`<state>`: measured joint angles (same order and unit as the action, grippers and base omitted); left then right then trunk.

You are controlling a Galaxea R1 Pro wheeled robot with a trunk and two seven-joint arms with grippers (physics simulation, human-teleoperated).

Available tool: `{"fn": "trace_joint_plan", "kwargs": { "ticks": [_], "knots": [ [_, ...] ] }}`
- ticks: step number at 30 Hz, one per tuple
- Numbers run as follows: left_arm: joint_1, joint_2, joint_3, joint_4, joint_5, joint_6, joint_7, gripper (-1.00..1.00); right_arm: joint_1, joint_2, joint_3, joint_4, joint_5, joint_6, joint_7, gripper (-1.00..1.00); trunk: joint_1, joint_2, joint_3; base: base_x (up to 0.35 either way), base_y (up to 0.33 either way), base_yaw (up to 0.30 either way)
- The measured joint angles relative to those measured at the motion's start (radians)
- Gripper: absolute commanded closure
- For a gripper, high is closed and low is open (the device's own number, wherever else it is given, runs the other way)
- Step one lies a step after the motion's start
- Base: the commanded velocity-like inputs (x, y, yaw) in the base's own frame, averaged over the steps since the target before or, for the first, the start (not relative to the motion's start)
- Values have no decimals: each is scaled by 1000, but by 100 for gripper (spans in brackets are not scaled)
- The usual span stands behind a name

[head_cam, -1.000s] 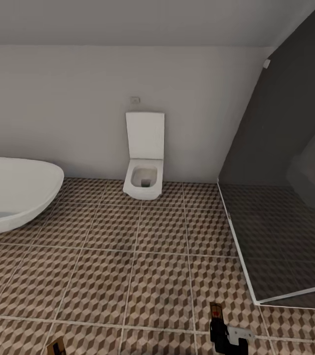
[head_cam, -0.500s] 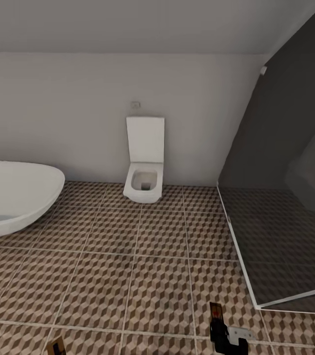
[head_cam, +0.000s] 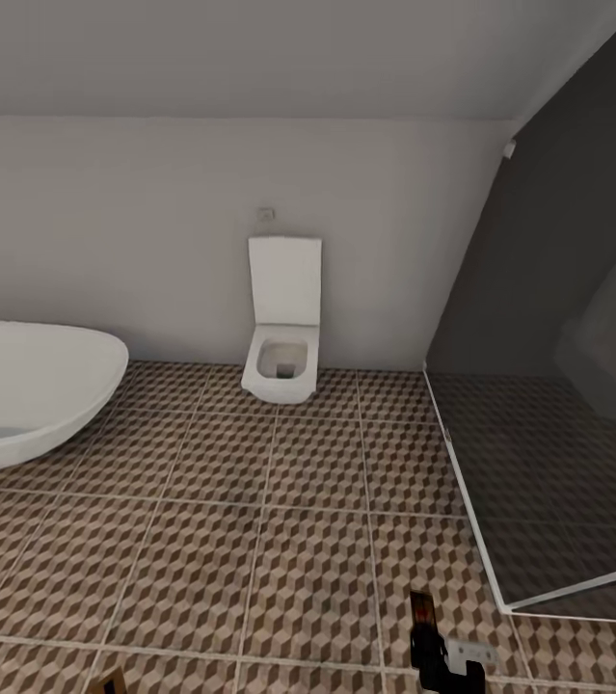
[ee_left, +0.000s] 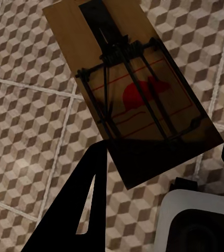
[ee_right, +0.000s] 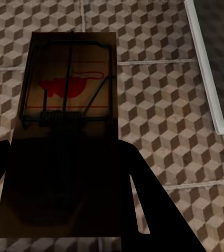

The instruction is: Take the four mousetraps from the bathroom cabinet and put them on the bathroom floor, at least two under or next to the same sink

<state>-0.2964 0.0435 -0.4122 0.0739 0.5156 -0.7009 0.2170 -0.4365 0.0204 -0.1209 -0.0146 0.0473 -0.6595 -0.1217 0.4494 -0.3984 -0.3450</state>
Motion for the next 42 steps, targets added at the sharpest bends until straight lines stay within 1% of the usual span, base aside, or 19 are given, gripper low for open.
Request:
{"fn": "trace_joint_plan", "kwargs": {
  "ticks": [42],
  "knots": [
    [0,0,-1,0,0,1,0,100,0,5,0,0,0,0,0,100,0,0,68,0,0,0]
  ]
}}
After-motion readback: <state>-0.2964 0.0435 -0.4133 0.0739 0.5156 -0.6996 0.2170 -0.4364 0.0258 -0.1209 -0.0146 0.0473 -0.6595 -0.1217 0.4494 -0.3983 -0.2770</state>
